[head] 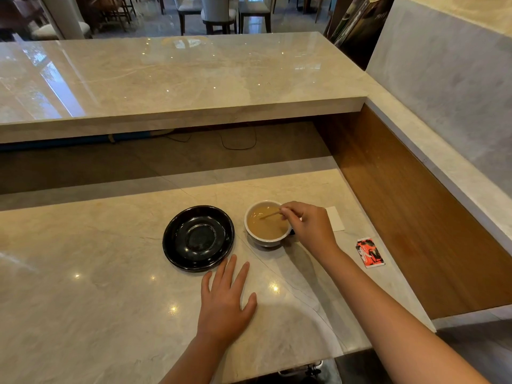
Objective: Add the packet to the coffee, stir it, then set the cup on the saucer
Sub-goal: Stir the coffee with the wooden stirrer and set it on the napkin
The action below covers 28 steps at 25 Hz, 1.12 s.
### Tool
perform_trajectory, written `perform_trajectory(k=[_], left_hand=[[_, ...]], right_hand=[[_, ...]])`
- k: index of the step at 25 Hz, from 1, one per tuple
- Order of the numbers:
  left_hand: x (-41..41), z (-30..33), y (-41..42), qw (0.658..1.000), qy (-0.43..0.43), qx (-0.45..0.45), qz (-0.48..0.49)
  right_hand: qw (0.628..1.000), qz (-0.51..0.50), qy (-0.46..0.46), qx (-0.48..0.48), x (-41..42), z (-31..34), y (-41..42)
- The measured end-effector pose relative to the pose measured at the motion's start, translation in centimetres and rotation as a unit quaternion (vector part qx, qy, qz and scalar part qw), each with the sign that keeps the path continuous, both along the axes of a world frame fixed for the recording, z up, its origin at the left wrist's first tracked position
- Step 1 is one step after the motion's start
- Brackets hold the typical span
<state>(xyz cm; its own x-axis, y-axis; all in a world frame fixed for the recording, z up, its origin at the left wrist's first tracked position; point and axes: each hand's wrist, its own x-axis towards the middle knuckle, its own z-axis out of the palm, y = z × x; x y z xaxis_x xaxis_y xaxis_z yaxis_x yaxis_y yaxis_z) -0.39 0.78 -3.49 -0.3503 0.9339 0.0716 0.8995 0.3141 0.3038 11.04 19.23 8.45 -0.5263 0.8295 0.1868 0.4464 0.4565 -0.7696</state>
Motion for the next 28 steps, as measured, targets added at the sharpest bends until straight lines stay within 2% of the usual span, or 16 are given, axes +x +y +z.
perform_trajectory(k=[5,9,14,21,28], left_hand=[[0.0,0.0,0.0,1.0,0.004,-0.005,0.0],[0.0,0.0,0.0,1.0,0.006,-0.005,-0.004],[0.0,0.2,0.1,1.0,0.011,-0.014,0.002],[0.2,0.4,0.3,1.0,-0.002,-0.012,0.011],[0.2,0.7,0.2,1.0,-0.01,-0.021,0.011]], right_hand=[[0.986,0.007,-0.097,0.132,1.6,0.5,0.9],[0.976,0.033,-0.168,0.133,2.5,1.2,0.3],[0.997,0.006,-0.075,-0.029,2.4,1.2,-0.7],[0.991,-0.064,0.012,-0.117,4.5,1.7,-0.5],[0.963,-0.138,0.116,-0.2,7.5,1.6,0.1]])
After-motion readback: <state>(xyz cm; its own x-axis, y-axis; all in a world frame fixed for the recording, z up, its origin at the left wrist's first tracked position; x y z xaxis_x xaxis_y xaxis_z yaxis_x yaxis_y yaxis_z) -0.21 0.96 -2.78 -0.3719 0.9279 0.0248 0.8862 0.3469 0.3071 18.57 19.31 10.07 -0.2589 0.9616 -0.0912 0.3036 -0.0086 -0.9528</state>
